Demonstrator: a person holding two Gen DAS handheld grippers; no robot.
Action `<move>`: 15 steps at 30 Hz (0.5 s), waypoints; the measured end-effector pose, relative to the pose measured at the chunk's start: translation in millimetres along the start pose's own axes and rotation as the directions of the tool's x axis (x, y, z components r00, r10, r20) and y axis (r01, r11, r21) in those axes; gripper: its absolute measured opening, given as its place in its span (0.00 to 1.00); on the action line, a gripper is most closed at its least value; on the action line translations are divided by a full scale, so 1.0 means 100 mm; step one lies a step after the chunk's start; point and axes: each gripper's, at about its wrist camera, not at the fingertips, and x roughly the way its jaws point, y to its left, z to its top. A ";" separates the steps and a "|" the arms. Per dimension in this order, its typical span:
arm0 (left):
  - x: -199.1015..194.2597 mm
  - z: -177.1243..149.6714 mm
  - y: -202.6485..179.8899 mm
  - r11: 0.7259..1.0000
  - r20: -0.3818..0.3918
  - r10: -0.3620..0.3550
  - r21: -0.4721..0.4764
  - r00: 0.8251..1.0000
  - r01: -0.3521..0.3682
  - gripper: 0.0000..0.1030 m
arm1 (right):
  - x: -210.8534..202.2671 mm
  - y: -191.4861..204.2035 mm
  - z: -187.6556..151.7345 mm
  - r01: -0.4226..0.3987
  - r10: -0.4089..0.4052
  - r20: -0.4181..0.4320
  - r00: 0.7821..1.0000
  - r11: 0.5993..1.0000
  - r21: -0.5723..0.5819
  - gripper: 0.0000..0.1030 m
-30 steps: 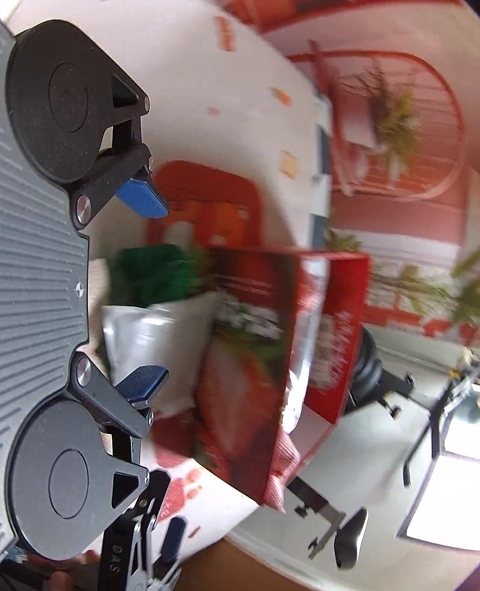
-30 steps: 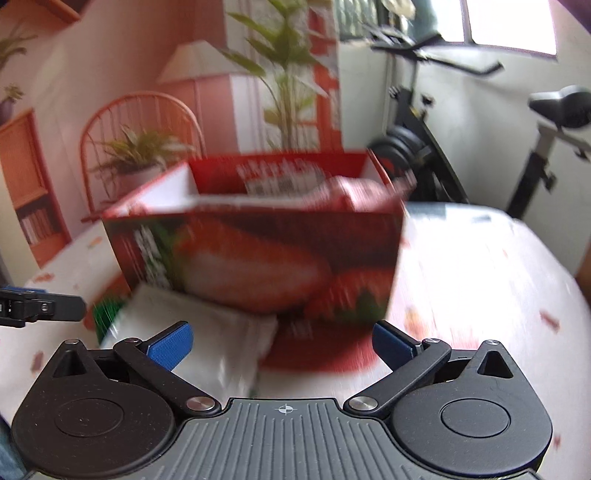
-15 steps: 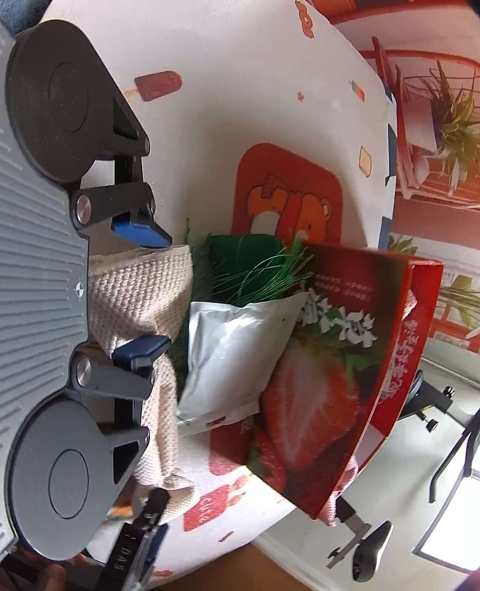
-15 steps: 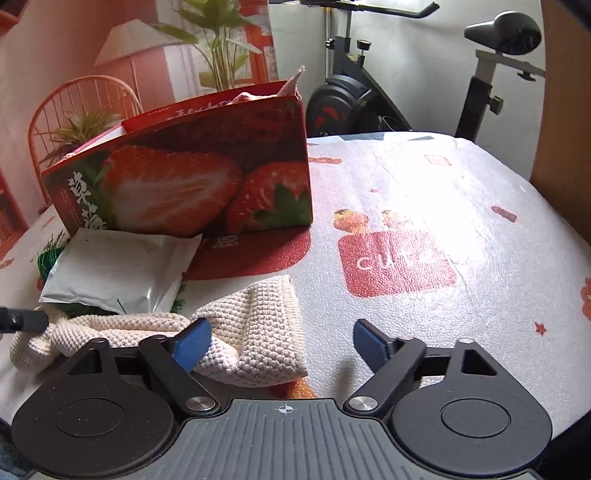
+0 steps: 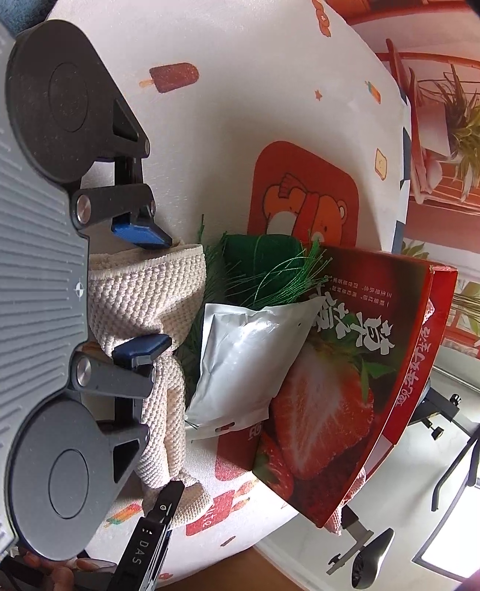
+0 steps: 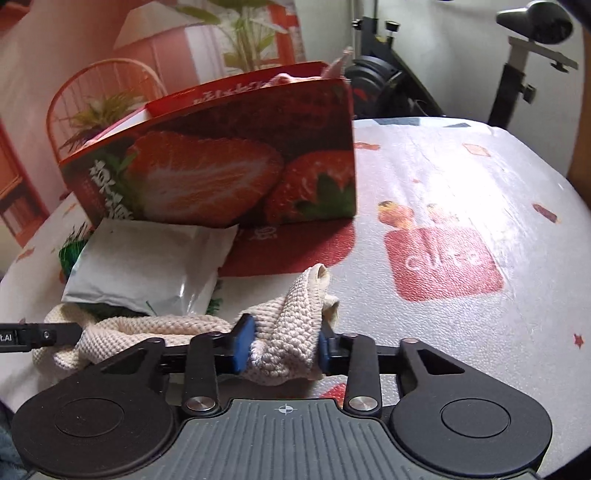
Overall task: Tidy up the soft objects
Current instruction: 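Move both grippers down to the cream knitted towel beside the box, then close both grippers on the cream knitted towel and lift it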
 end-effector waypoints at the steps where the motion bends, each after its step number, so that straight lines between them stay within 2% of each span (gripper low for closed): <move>1: -0.01 -0.01 0.01 1.000 0.001 -0.008 -0.004 1.000 0.008 0.45 | 0.00 0.00 0.00 -0.001 0.001 -0.003 1.000 1.000 0.004 0.29; 2: -0.02 -0.02 0.02 1.000 0.002 -0.025 -0.010 1.000 0.025 0.36 | -0.01 -0.01 0.00 -0.003 0.003 -0.006 1.000 1.000 0.017 0.28; 5: -0.04 -0.02 -0.02 0.999 0.003 -0.044 -0.005 0.999 0.044 0.23 | -0.02 -0.03 0.01 -0.005 0.006 -0.018 1.000 0.998 0.069 0.25; 15: -0.15 -0.01 0.00 1.000 0.053 -0.010 -0.011 0.999 0.010 0.16 | -0.09 0.06 0.02 -0.044 0.045 -0.028 0.999 0.997 0.061 0.19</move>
